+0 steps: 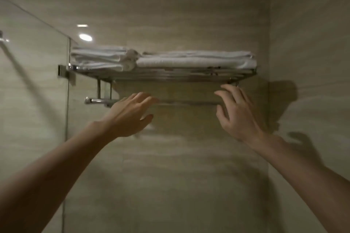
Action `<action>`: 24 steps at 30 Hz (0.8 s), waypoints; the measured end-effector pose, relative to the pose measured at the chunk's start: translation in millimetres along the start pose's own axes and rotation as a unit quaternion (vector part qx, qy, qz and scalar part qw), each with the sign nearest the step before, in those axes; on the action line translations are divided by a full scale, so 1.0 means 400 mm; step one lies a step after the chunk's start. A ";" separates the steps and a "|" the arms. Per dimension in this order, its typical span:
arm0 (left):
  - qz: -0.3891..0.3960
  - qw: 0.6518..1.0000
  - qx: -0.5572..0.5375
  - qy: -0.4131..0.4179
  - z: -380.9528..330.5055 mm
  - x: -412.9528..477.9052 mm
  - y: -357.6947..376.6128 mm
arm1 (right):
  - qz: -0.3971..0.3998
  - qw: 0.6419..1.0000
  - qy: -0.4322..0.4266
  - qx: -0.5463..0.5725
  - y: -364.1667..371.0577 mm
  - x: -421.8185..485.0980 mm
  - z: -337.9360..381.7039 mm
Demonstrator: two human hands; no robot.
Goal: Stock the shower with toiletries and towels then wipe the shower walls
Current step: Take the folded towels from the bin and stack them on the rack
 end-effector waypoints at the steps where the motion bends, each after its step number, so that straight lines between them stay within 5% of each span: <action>1: 0.030 0.999 -0.016 -0.013 -0.001 -0.035 0.020 | 0.016 1.000 0.005 0.016 0.005 -0.040 0.012; 6: 0.198 0.961 -0.133 -0.141 -0.038 -0.268 0.148 | 0.265 0.960 0.083 0.025 0.054 -0.311 0.068; 11: 0.311 0.880 -0.252 -0.255 -0.140 -0.614 0.304 | 0.548 0.818 0.164 0.066 0.087 -0.685 0.189; 15: 0.360 0.759 -0.381 -0.386 -0.262 -0.937 0.386 | 0.648 0.732 0.189 0.097 0.087 -0.976 0.303; 19: 0.413 0.708 -0.363 -0.444 -0.361 -1.301 0.421 | 0.732 0.642 0.198 0.113 0.069 -1.264 0.419; 24: 0.485 0.593 -0.340 -0.545 -0.529 -1.777 0.380 | 0.824 0.514 0.205 0.122 -0.045 -1.606 0.539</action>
Point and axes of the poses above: each hand's wrist, its own x-axis towards the middle knuckle, its own y-axis out of the palm, z = x × y, the point moved 3 cm from there along x, towards the middle knuckle, and after that the axes turned 4 degrees about -z, right-handed, at the moved point
